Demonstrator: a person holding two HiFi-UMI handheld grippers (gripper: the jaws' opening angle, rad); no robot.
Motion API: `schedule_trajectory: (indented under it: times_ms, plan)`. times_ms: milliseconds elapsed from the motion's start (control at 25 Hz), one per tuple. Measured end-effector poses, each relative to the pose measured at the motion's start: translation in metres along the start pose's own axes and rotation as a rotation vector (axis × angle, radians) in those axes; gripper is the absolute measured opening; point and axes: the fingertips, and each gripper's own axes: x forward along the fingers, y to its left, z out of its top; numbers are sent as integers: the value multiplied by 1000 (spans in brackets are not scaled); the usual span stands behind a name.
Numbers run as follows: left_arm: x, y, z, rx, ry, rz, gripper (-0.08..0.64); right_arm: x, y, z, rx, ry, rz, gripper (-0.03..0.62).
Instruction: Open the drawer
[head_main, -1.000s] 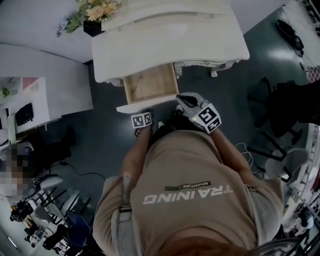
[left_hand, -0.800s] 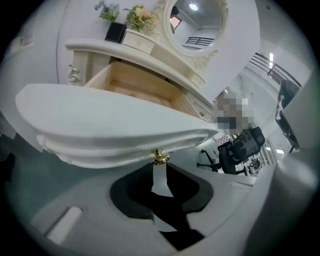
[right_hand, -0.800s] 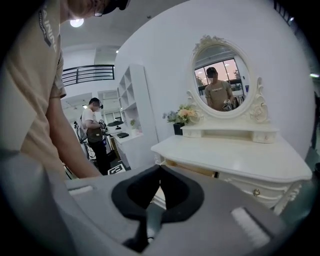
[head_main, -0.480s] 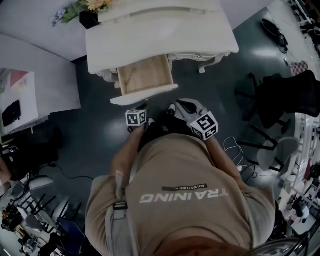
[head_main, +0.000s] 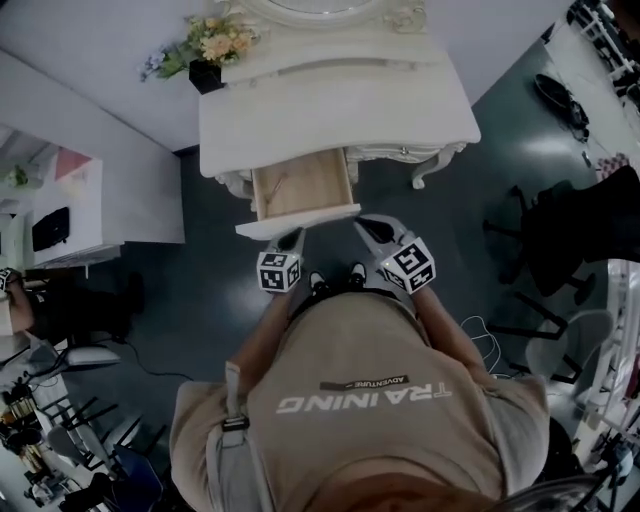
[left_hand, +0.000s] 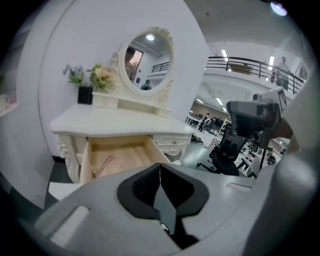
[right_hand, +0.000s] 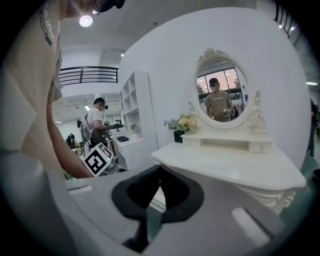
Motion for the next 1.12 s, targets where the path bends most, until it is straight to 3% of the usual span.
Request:
schedule_trajectory:
  times_ms: [320, 480, 600, 880, 1120]
  plan:
    - [-48, -28, 111, 101, -287, 91, 8, 6, -35, 0, -18, -2, 50, 3]
    - [-83, -36, 143, 133, -407, 150, 8, 6, -43, 20, -9, -42, 13, 3]
    - [-113, -33, 176, 151, -511, 208, 8, 0, -46, 51, -63, -92, -29, 3]
    - [-125, -40, 210, 217, -536, 178, 8, -15, -34, 100, -218, -156, -51, 3]
    - [-122, -43, 218, 213, -527, 160, 8, -36, -33, 110, -108, -208, -40, 3]
